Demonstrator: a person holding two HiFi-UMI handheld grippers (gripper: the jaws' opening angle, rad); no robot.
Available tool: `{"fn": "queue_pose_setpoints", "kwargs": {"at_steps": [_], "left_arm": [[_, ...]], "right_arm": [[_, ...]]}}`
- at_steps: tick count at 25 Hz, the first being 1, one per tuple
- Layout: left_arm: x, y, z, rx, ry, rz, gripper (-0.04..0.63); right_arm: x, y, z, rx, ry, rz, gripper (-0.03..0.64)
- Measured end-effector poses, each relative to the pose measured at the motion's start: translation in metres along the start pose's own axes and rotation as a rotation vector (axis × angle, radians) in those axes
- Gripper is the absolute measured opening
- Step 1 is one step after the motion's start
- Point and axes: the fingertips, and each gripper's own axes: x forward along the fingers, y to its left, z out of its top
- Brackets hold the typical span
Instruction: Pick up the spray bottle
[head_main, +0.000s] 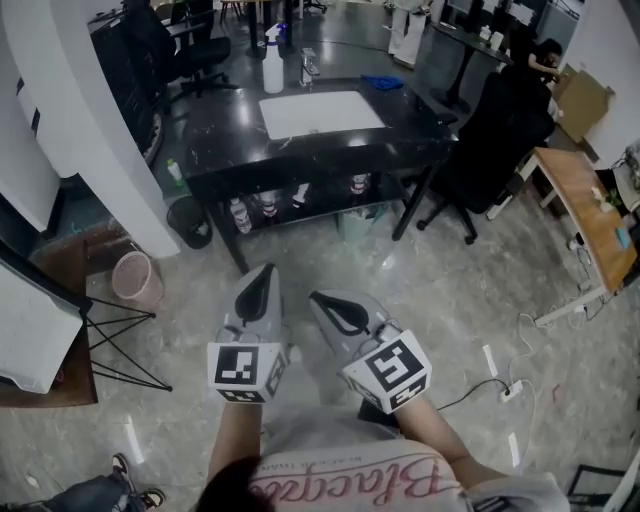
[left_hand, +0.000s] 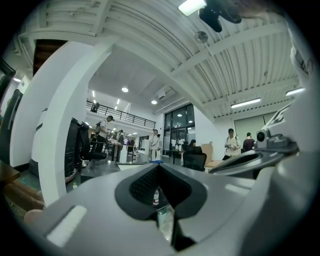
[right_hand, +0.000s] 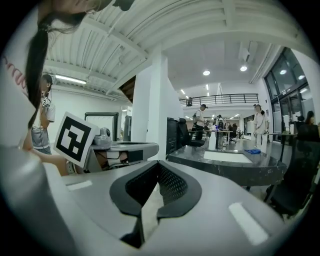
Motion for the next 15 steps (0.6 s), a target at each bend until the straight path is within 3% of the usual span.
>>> {"fn": "queue_pose_setpoints", "kwargs": {"at_steps": [6, 15], "left_arm": [[0.045, 0.048, 0.015, -0.02, -0.019, 0.001, -0.002], [0.109, 0.09, 0.029, -0.017, -0.033, -0.076, -0.002]], "right_arm": [[0.061, -0.025, 0.026, -0.053, 0.013, 0.001, 0.002], [0.131, -0.064, 0.056, -0.035, -0.035, -0.013, 0.002]]}}
